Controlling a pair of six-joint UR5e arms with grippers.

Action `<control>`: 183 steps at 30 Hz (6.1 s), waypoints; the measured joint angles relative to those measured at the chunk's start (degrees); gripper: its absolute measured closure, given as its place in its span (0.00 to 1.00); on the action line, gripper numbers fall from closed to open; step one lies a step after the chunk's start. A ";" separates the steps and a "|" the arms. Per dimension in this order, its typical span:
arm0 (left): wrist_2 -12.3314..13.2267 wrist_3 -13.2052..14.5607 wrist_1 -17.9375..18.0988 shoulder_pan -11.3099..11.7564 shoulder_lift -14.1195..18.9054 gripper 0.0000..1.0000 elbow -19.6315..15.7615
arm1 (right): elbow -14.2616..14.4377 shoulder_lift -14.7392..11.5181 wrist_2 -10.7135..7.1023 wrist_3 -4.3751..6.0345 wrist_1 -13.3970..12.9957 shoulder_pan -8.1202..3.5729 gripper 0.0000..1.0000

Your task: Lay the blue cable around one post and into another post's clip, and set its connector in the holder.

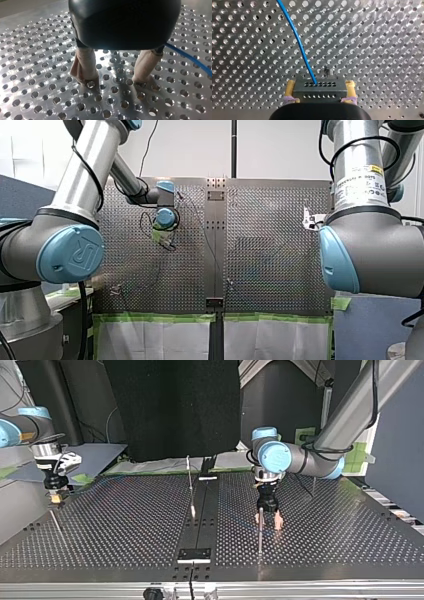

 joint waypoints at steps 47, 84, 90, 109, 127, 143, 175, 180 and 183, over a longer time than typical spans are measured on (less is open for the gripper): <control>-0.06 0.45 -0.09 -0.02 0.00 0.00 0.00 | -2.07 0.34 0.08 0.77 0.06 -1.22 1.00; -0.07 0.76 -0.10 0.03 0.00 0.00 -0.01 | -3.67 1.70 -0.51 0.60 0.81 -0.59 1.00; -0.04 0.78 -0.09 0.04 0.00 0.00 -0.01 | -3.71 1.79 -0.58 0.70 0.41 -0.60 1.00; 0.03 0.76 -0.09 0.05 0.00 0.00 0.00 | -4.04 2.12 -0.82 1.03 -0.14 -0.77 1.00; -0.02 0.80 -0.01 0.05 0.00 0.00 -0.01 | -4.00 2.34 -1.53 1.00 -0.23 -0.76 1.00; 0.06 0.80 0.16 0.21 0.00 0.00 0.00 | -4.78 2.43 -1.56 1.03 -0.13 -0.72 1.00; 0.11 1.04 0.17 0.34 0.00 0.00 -0.01 | -4.82 2.41 -1.11 1.76 0.13 -0.55 0.08; 0.12 1.06 0.17 0.35 0.00 0.00 0.00 | -4.82 2.41 -1.13 1.66 0.20 -0.52 0.08; 0.12 1.10 0.17 0.36 0.00 0.00 0.00 | -4.81 2.40 -1.13 1.39 0.43 -0.51 0.08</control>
